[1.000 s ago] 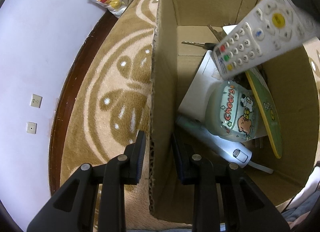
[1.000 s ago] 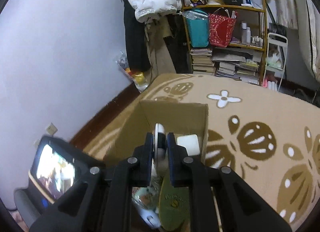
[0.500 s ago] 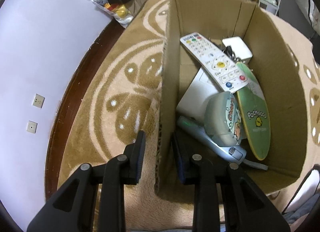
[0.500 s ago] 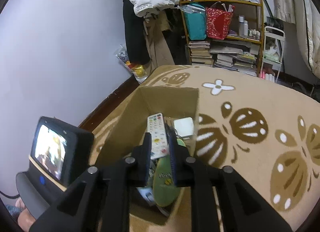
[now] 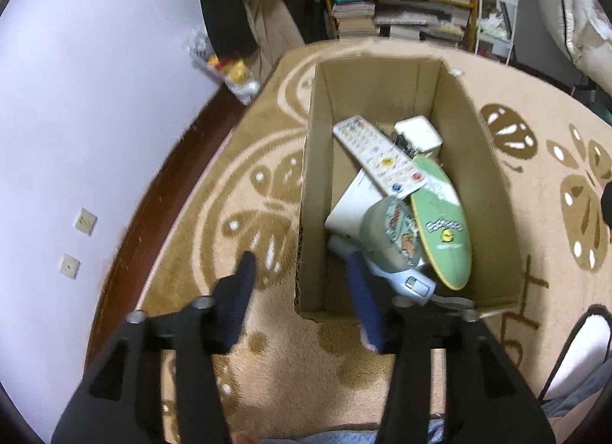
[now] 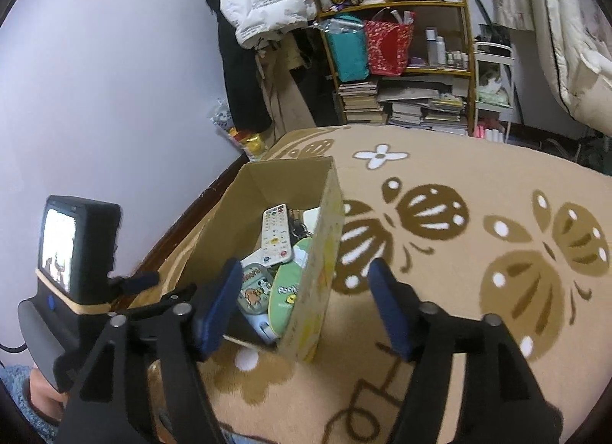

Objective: Organize rigid objects

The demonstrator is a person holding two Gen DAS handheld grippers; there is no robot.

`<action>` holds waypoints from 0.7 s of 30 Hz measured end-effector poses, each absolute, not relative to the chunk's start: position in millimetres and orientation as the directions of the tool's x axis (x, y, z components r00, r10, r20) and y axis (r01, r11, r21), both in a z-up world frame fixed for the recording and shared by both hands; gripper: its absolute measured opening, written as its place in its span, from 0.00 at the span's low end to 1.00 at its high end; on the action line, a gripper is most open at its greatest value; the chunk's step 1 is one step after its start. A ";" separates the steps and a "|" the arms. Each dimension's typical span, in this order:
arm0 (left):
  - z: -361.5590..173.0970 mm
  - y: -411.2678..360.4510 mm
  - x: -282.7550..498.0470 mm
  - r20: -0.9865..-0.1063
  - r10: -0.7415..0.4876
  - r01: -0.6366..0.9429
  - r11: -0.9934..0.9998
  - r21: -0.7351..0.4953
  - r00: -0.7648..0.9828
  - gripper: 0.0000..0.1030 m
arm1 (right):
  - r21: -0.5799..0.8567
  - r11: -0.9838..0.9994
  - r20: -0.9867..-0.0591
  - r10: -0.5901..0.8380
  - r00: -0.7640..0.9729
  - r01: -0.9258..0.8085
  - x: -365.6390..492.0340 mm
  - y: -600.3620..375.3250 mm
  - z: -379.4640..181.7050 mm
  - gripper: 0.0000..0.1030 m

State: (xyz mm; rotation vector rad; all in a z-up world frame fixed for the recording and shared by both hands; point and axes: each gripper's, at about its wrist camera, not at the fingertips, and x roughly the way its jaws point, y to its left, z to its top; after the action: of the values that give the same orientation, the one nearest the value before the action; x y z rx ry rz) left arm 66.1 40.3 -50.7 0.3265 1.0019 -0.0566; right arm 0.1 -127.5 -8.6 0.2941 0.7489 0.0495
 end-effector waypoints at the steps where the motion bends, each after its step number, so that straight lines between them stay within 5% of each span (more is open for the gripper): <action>1: -45.7 38.9 60.7 -0.821 0.099 0.198 0.948 0.250 0.562 0.53 | 0.286 0.956 -0.660 0.147 0.737 0.066 -4.4 -130.4 -7.8 0.77; 7: -30.2 40.0 38.9 -0.785 0.088 0.193 0.947 0.256 0.613 0.58 | 0.316 0.943 -0.646 0.131 0.752 0.106 -33.4 -151.1 -4.4 0.88; 12: -11.8 42.8 20.4 -0.737 0.046 0.192 0.953 0.235 0.675 0.81 | 0.290 0.951 -0.626 0.106 0.773 0.104 -53.4 -158.1 -0.8 1.00; 18: 6.0 43.9 1.5 -0.675 -0.005 0.205 0.954 0.218 0.738 0.98 | 0.213 0.972 -0.592 0.051 0.805 0.095 -72.2 -150.5 5.5 1.00; 21: 11.8 42.6 -9.3 -0.642 -0.002 0.202 0.950 0.239 0.767 0.98 | 0.218 0.969 -0.569 0.032 0.822 0.114 -79.0 -153.0 8.4 1.00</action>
State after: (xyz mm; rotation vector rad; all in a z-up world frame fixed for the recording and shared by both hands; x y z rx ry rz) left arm -9.3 42.6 11.8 0.3042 0.6905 -0.1122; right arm -79.0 -153.0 8.4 0.2481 0.6067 -0.0441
